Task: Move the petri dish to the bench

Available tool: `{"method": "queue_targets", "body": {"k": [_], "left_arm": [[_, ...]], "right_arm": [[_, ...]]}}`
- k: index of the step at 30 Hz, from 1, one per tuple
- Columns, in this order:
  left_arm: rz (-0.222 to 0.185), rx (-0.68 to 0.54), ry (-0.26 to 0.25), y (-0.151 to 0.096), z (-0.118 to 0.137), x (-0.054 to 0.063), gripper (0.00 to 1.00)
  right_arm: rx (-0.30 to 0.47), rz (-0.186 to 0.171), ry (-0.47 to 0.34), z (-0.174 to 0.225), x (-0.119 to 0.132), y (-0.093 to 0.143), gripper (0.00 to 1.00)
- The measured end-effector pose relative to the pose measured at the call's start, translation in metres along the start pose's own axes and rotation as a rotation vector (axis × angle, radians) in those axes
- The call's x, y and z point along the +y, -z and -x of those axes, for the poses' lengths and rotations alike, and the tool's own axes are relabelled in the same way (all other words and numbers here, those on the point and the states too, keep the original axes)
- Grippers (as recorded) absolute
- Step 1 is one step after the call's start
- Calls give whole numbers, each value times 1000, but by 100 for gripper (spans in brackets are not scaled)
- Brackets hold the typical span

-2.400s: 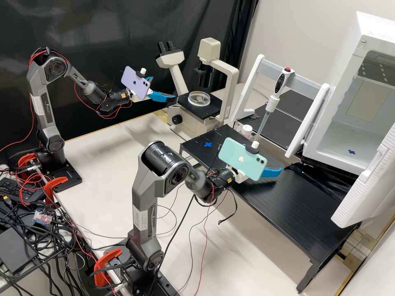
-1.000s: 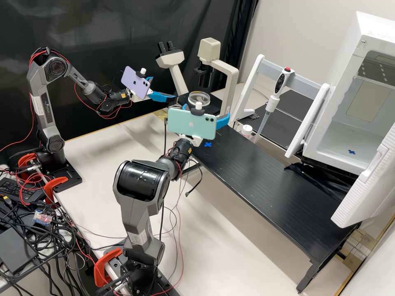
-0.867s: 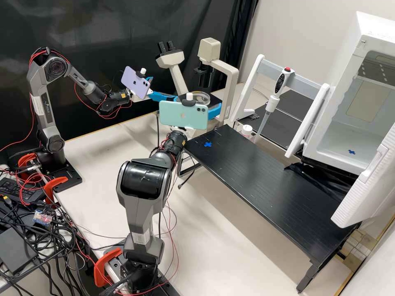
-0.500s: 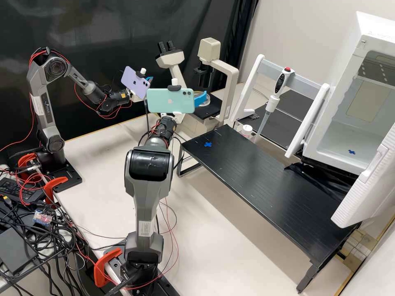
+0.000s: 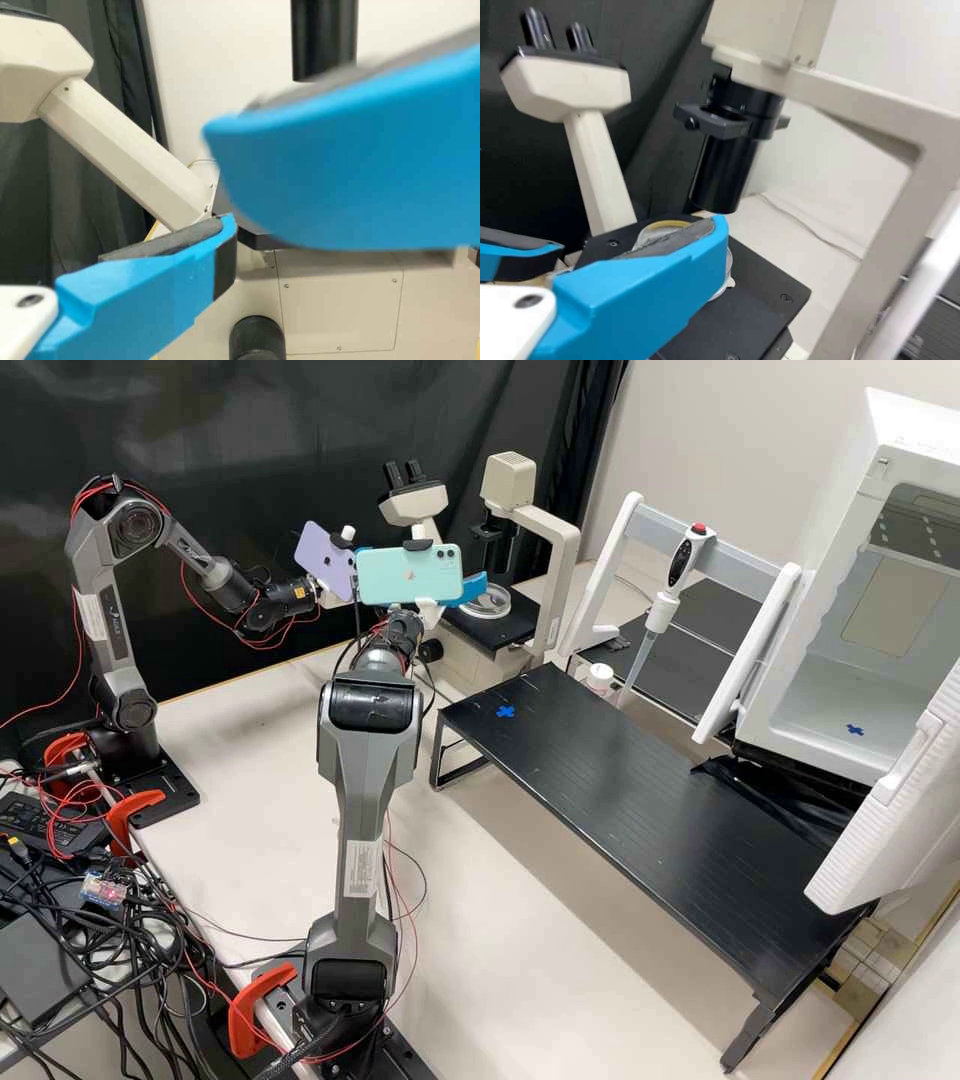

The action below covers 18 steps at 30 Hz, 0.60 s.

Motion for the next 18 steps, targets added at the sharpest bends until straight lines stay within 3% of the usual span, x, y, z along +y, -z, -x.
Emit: {"method": "queue_targets", "body": {"k": [4, 10, 15, 18], "left_arm": [[0, 0, 0, 0, 0, 0, 100], [0, 0, 0, 0, 0, 0, 100], [-2, 0, 0, 0, 0, 0, 100], [-2, 0, -2, 0, 0, 0, 100]], "right_arm": [[-41, -20, 23, -25, -1, -8, 100], [-104, -135, 87, -56, -5, -28, 100], [-140, -198, 91, -74, -2, -39, 100], [-153, -187, 105, -82, -3, -42, 100]]}}
